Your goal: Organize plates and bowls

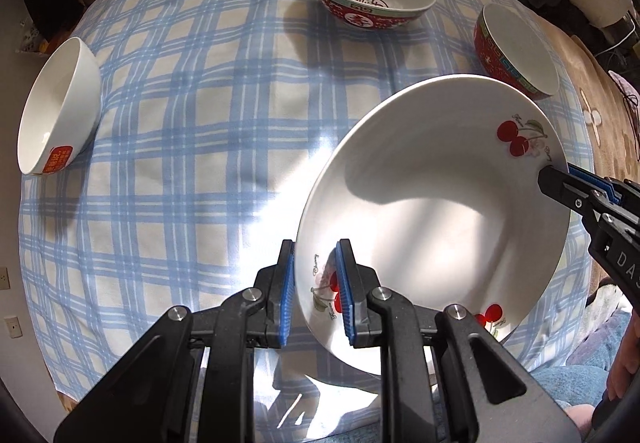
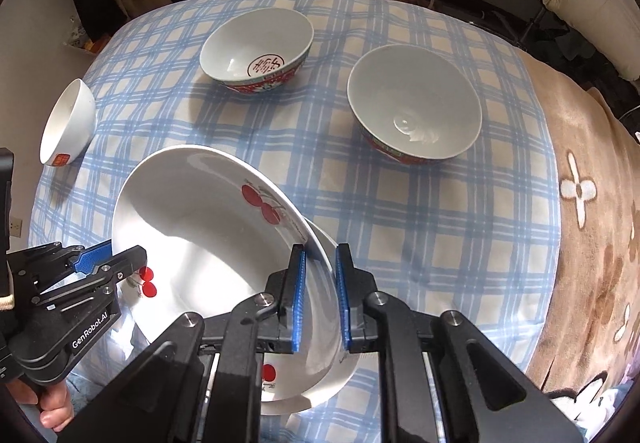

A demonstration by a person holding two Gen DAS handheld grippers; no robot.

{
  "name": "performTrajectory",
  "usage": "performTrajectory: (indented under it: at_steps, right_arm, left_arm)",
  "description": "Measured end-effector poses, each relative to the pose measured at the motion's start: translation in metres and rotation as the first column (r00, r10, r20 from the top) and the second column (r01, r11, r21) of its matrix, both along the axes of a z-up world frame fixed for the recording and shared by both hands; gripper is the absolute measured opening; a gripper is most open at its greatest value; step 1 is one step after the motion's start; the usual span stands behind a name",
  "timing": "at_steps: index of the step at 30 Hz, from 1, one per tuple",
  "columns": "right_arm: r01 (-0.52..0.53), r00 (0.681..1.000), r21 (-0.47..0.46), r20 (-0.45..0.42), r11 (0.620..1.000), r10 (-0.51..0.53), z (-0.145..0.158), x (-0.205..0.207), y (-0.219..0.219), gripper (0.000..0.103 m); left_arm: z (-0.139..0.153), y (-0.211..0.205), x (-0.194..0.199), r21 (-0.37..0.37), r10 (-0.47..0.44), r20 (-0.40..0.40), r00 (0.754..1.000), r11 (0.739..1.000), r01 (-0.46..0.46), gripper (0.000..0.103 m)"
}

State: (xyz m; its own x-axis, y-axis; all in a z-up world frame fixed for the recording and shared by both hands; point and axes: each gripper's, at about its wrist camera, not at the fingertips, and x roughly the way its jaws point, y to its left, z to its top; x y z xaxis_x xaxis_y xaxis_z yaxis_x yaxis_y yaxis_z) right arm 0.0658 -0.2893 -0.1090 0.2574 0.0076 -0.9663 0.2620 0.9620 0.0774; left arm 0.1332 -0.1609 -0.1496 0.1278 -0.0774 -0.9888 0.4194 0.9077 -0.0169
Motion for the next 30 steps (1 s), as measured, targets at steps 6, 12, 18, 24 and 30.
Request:
performTrajectory:
  at_steps: [6,12,18,24,30]
  right_arm:
    - [0.038,0.999,0.016,0.0,0.999,-0.038,-0.016,-0.01,-0.011,0.017]
    - [0.049,0.999,0.009,-0.009,0.999,-0.049,-0.028,-0.014,-0.011,0.016]
    - [0.045,0.999,0.019,-0.01,0.999,-0.045,-0.037,-0.019,-0.011,0.016]
    - [0.045,0.999,0.018,0.005,0.999,-0.045,-0.037,-0.022,-0.012,0.016]
    - [0.062,0.998,0.061,0.02,0.996,-0.063,-0.035,-0.027,-0.019,0.016]
  left_arm:
    - [-0.013,-0.011,-0.001,-0.01,-0.023,-0.02,1.0,1.0,0.023,0.019]
    - [-0.019,-0.013,-0.003,0.001,-0.045,-0.021,0.999,0.999,0.045,0.019]
    - [-0.015,-0.009,-0.003,-0.002,-0.049,-0.009,0.999,0.999,0.049,0.019]
    - [-0.021,-0.014,-0.013,0.031,-0.074,0.024,0.997,0.997,0.073,0.019]
    - [-0.02,-0.025,-0.022,0.046,-0.084,0.043,0.995,0.996,0.082,0.021]
